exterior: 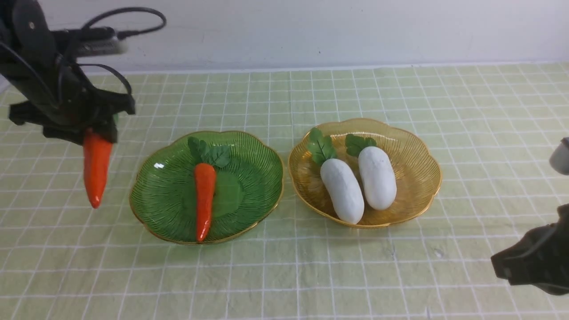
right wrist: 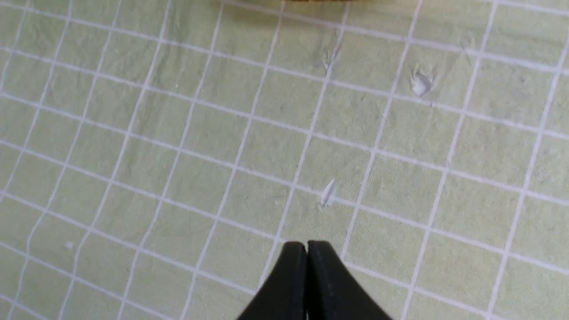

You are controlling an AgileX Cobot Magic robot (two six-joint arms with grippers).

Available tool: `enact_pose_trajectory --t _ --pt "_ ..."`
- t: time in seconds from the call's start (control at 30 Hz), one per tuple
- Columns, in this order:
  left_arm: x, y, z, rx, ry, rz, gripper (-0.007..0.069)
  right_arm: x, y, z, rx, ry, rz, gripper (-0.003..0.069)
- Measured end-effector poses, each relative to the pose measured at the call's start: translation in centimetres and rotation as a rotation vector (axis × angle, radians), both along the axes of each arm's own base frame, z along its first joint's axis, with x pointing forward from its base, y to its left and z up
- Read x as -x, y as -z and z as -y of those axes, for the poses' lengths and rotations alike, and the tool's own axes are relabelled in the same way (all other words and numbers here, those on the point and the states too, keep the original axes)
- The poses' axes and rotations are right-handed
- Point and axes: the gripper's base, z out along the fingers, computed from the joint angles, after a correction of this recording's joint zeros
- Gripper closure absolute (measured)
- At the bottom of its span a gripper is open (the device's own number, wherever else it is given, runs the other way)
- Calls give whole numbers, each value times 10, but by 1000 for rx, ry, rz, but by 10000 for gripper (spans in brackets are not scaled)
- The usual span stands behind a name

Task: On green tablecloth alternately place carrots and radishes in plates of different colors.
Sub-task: 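Pick up the carrot and put it on the nearest plate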

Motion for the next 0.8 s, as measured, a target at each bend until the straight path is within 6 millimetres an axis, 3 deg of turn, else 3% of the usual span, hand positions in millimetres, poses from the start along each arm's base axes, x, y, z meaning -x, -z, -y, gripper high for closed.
enact_pose_trajectory --t 0.2,0.4,0.43,0.5,0.57,0.67,0.73,0.8 --pt "-8 38 45 20 132 -107 308 24 -20 9 12 -9 115 673" --pt "-14 60 61 13 175 -133 174 79 -46 27 16 4 291 673" --pt "-14 60 62 13 176 -134 162 87 -49 30 16 5 315 673" --pt "-14 61 62 13 176 -135 95 126 -58 43 11 23 467 673" --pt "-14 60 62 15 175 -137 74 139 -60 48 8 33 524 673" --pt "-15 53 63 14 175 -149 72 170 -55 58 -42 69 752 673" --pt "-17 44 63 14 176 -148 102 174 -45 60 -81 94 880 673" --pt "-18 30 63 15 178 -162 180 167 -26 59 -101 113 978 673"
